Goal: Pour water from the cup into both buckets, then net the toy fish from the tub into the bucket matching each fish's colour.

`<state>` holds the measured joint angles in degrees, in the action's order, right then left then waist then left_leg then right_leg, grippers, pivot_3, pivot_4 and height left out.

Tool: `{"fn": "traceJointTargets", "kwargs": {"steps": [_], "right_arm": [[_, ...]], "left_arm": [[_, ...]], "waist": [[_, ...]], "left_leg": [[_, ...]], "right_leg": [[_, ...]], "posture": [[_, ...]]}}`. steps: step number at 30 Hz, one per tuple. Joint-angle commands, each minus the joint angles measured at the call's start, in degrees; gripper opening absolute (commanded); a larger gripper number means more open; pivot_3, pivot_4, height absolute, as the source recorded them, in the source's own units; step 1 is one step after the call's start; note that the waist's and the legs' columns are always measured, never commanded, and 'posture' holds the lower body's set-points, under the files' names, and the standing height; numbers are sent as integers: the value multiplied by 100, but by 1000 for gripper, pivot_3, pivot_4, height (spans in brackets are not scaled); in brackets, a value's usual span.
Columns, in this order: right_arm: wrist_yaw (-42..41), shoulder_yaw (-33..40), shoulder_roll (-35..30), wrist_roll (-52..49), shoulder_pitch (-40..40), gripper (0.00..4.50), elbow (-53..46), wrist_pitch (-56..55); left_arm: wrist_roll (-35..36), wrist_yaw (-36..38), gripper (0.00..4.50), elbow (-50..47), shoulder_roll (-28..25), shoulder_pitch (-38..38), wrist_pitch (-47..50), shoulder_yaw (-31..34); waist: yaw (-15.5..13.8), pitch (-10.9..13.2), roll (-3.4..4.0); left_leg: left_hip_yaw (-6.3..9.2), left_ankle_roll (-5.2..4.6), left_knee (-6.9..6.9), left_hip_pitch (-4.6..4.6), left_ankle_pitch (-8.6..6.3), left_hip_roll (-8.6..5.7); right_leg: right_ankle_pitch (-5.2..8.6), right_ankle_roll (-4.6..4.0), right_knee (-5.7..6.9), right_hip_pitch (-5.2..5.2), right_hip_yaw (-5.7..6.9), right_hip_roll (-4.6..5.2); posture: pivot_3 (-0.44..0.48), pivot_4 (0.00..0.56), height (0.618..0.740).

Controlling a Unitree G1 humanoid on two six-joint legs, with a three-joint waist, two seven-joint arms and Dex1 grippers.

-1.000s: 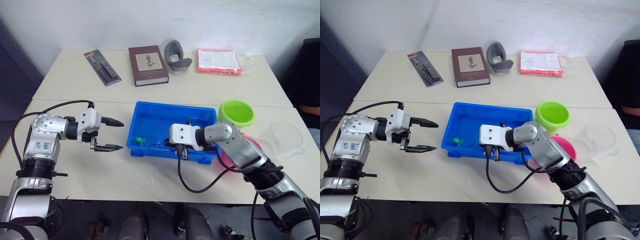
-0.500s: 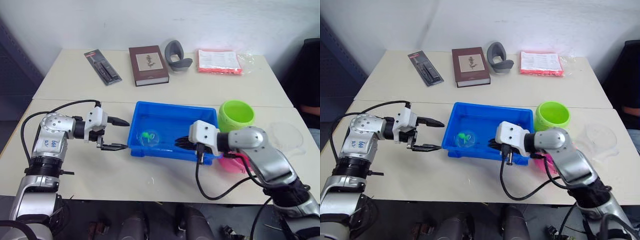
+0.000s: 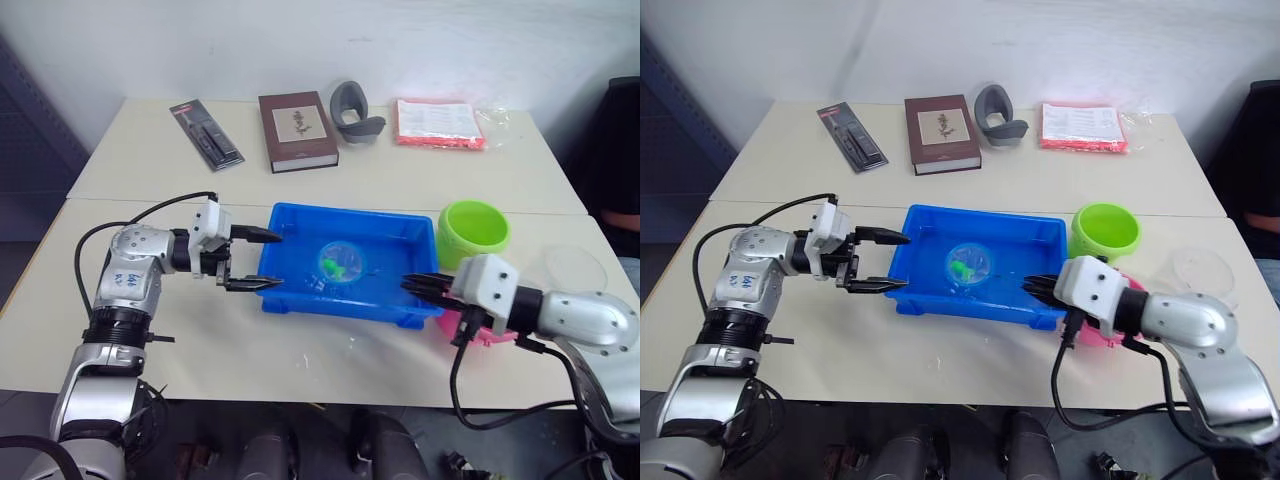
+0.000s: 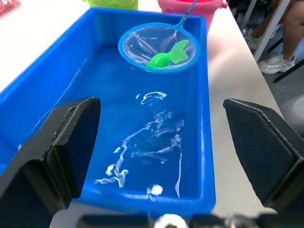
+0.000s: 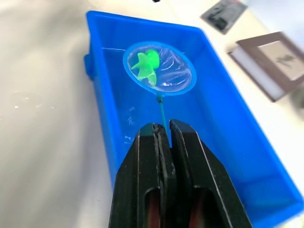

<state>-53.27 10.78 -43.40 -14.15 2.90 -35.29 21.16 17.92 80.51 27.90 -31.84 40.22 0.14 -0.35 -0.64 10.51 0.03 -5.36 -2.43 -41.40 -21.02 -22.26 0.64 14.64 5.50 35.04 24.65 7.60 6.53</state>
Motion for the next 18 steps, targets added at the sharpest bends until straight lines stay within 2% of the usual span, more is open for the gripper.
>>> {"fn": "traceJointTargets", "kwargs": {"steps": [1,3,7,11,15,18], "right_arm": [[156,909,-92,-245,-376,0,-446,54],[175,1499,-136,-353,-678,0,-522,172],[157,2043,-236,-414,-990,0,-456,93],[329,2636,-322,-76,-1103,0,126,-319],[694,2796,-402,471,-1041,0,899,-972],[1046,2572,-529,1079,-960,0,1581,-1676]], "left_arm": [[122,-80,4466,32,127,116,-103,99],[114,-121,4466,75,258,128,-142,80],[95,-162,4466,92,373,130,-163,79],[72,-232,4466,141,527,163,-193,59],[68,-305,4466,120,666,170,-192,24],[63,-378,4466,164,781,220,-215,15]], "waist": [[-40,0,0],[-86,0,0],[-87,0,-1],[-81,0,-1],[-76,0,-1],[-75,0,0]], "left_leg": [[0,0,-2,1,0,0],[0,0,-3,3,0,-3],[2,-2,-6,3,0,-4],[-1,-2,-4,5,0,-4],[-2,-2,-4,7,0,-4],[-3,-3,-3,7,0,-4]], "right_leg": [[0,0,1,-1,0,0],[-1,2,-1,-5,-3,1],[-3,6,-3,-9,-5,0],[-3,6,-2,-8,-7,-1],[-3,6,-2,-9,-9,-1],[-3,6,-2,-9,-10,-1]], "posture": [[0,150,740],[0,150,740],[0,150,740],[0,150,740],[0,150,740],[0,150,740]]}}
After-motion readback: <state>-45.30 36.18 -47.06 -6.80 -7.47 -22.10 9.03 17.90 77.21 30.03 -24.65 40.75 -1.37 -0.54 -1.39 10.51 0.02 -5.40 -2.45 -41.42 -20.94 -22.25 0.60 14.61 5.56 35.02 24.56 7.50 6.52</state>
